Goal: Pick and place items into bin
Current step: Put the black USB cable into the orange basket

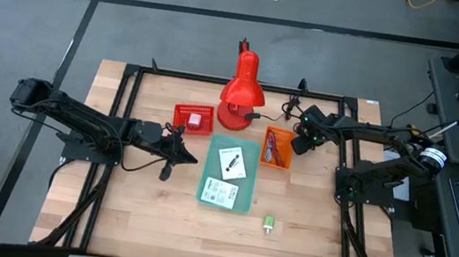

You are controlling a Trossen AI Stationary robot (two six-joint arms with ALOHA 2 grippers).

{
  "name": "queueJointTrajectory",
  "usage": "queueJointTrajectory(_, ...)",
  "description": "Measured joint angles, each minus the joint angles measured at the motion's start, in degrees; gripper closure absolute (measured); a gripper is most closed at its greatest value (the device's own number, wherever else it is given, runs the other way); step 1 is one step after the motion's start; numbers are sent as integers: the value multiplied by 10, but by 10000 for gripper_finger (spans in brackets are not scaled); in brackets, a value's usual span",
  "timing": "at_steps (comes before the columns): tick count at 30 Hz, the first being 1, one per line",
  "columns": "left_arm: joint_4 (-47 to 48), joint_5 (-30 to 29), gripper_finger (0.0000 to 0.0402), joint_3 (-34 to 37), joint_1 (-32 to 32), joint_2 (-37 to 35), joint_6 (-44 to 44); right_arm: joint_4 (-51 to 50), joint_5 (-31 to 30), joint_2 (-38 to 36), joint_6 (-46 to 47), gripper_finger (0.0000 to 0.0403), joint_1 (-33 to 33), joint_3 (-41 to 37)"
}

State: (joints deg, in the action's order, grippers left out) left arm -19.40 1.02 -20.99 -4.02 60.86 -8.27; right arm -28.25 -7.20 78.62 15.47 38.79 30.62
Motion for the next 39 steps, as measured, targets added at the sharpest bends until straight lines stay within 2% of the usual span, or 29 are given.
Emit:
queueJointTrajectory(9, 0, 0, 398, 0, 0, 0, 0, -15, -5, 1, 10, 391, 0, 0)
queueJointTrajectory(18, 0, 0, 398, 0, 0, 0, 0, -33, -11, -13, 25, 398, 1, -1)
queueJointTrajectory(28, 1, 0, 398, 0, 0, 0, 0, -118, -5, -165, 41, 401, -4, -4)
queueJointTrajectory(39, 4, 0, 398, 0, 0, 0, 10, -159, -2, -348, 111, 402, -86, -3)
